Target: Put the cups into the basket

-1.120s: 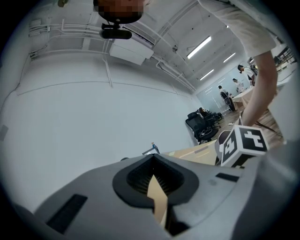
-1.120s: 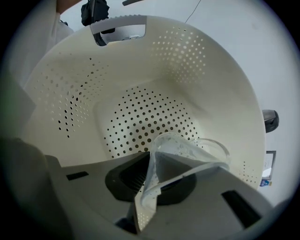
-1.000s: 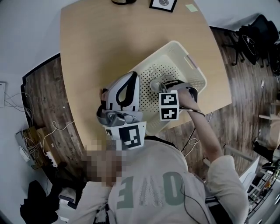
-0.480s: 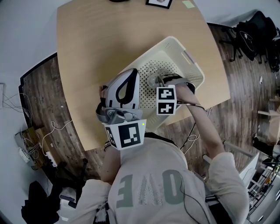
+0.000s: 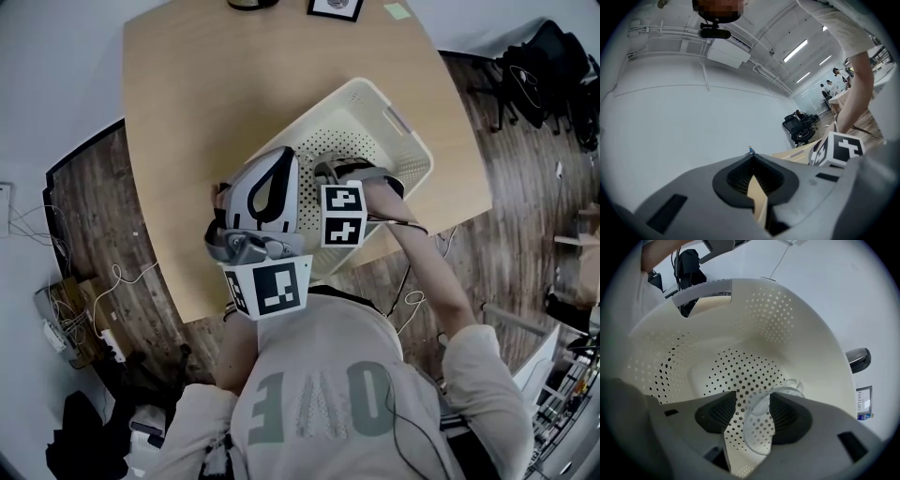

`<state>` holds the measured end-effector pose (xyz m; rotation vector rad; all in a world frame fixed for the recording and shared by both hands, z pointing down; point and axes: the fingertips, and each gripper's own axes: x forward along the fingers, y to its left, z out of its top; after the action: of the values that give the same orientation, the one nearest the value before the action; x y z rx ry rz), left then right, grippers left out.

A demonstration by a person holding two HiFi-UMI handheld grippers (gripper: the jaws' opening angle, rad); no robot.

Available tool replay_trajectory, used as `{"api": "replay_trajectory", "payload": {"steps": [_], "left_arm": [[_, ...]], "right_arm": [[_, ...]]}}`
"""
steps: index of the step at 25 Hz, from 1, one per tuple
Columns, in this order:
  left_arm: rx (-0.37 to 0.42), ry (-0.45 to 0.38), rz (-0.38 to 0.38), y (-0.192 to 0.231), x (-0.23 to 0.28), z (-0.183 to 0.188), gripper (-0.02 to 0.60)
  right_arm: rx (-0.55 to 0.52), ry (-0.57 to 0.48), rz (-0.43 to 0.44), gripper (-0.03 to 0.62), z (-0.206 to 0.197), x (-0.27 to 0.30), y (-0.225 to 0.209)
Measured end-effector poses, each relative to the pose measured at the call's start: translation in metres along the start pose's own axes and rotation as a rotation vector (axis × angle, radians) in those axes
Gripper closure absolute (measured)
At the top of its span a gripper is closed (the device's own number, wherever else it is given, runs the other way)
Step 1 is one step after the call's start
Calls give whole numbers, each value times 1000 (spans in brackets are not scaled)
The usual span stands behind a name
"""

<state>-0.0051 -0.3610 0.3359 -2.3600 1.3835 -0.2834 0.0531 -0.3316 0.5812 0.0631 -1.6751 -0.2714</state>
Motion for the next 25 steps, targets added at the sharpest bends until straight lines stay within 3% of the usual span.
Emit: {"api": "replay_trajectory", "payload": {"steps": [9, 12, 16, 21, 25], "left_arm": [[5, -27, -5, -3, -8, 13, 577], [13, -23, -8, -6, -12, 15, 577], [21, -31, 11, 1, -20, 25, 577], [27, -59, 12, 0, -27, 43, 577], [77, -72, -7, -1, -32, 70, 577]], "right_arm": [[75, -81, -59, 363, 10, -31, -1], [149, -169, -118, 364, 19, -56, -8], [338, -416, -263, 365, 35, -116, -27], [416, -540, -546, 585, 27, -186, -47], [463, -655, -681, 595, 29, -238, -46]]}}
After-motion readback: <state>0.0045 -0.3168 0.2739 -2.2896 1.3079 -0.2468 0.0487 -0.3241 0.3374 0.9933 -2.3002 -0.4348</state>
